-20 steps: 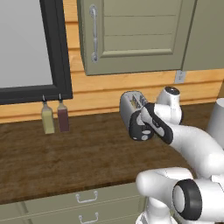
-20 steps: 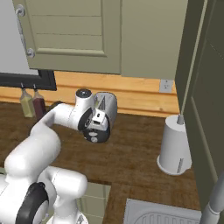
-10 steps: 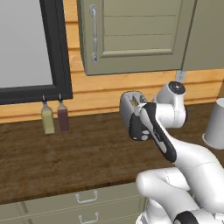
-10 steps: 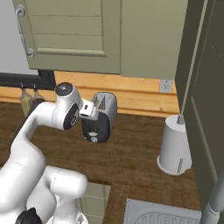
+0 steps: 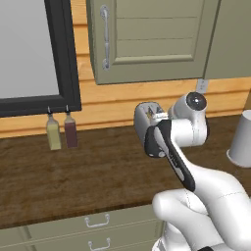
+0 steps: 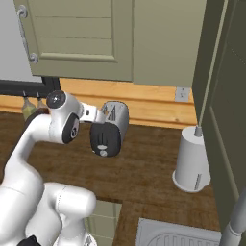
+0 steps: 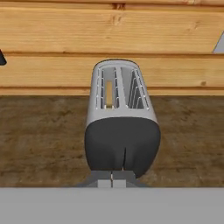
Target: Start the toaster. Once the lever pops up, take the bread to the plate on the dining counter.
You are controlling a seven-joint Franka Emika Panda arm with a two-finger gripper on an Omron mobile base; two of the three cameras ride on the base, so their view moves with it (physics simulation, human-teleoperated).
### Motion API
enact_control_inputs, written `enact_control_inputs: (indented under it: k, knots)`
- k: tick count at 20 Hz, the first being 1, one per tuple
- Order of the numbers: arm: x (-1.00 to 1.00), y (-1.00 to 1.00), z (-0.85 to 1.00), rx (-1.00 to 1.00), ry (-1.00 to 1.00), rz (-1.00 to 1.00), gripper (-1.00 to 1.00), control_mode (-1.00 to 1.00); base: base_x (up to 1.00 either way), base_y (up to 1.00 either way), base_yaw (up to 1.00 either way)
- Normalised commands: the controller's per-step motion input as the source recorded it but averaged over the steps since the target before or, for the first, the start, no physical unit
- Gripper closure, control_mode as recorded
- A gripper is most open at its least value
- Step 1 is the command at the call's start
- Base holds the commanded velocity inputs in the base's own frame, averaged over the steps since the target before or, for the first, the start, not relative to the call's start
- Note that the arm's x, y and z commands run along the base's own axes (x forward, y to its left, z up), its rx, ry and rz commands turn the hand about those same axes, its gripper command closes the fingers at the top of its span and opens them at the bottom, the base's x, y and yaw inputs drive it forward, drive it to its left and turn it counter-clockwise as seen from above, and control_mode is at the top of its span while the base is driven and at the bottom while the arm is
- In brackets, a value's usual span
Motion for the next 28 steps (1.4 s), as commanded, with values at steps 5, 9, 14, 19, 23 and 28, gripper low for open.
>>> enact_control_inputs:
  k: [5,9,14,19,23,28]
  knots:
    - [0.17,0.0,0.06,-0.1,0.0,0.01,1.0,-1.0,0.0,0.0,0.0]
    - [0.4,0.0,0.0,-0.06,0.04,0.04,-1.0,-1.0,0.0,0.0,0.0]
    - [0.57,0.07,0.0,0.0,0.0,0.06,-1.0,-1.0,0.0,0.0,0.0]
    - [0.14,0.01,-0.18,0.0,0.0,0.03,-1.0,-1.0,0.0,0.0,0.0]
    - [0.04,0.0,-0.28,-0.01,0.0,0.0,-1.0,-1.0,0.0,0.0,0.0]
    - [0.25,0.0,-0.1,0.0,0.0,0.0,-1.0,-1.0,0.0,0.0,0.0]
